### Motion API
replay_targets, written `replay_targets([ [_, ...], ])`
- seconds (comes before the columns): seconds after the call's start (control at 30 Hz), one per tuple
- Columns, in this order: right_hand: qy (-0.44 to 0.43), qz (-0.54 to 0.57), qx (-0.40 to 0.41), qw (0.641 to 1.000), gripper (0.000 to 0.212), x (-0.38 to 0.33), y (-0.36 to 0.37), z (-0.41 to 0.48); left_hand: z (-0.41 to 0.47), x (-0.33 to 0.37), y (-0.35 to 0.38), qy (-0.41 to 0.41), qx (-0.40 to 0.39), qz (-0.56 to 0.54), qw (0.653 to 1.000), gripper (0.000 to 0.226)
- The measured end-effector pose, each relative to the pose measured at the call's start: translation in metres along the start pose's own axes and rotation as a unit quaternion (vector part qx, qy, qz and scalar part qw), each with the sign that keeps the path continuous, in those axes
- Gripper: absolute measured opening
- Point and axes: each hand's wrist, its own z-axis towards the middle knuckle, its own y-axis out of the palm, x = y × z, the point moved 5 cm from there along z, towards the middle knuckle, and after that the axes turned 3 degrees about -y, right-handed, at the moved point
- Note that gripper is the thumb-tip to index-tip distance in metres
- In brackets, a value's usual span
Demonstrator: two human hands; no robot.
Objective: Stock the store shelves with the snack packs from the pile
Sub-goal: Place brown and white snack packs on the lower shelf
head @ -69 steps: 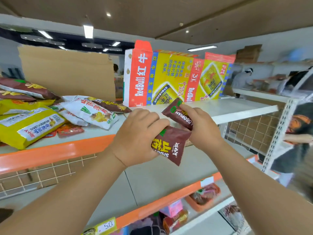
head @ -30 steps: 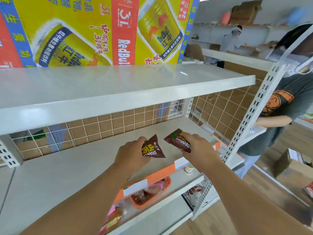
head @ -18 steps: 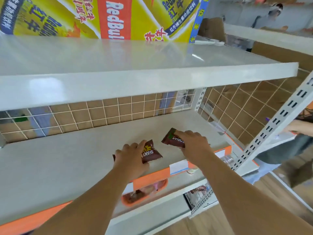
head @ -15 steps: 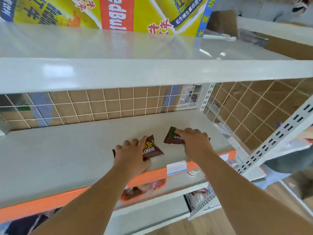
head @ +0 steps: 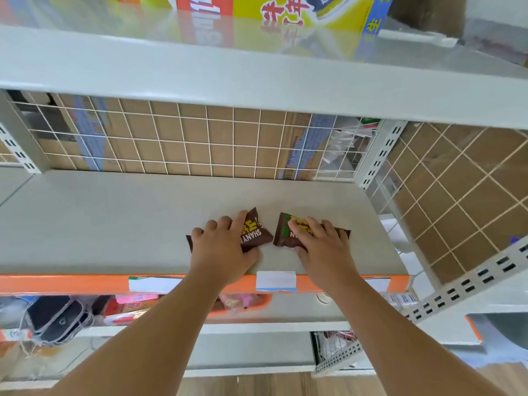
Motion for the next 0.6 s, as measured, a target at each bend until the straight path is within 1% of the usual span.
replay_targets([
  [0.27,0.005,0.012,0.035,0.999,0.054,0.007,0.000,0.008,0.009,0.006,0.004,0.007,0.003,0.003,1.000,0.081],
  [0.43,0.026,0.008,0.038,0.999,0.055,0.034,0.002,0.032,0.018,0.023,0.010,0.008,0.024,0.011,1.000,0.082],
  [0.6,0.027,0.000,0.029,0.999,0.060,0.065,0.004,0.065,0.022,0.029,0.013,-0.015,0.029,0.014,0.999,0.081],
])
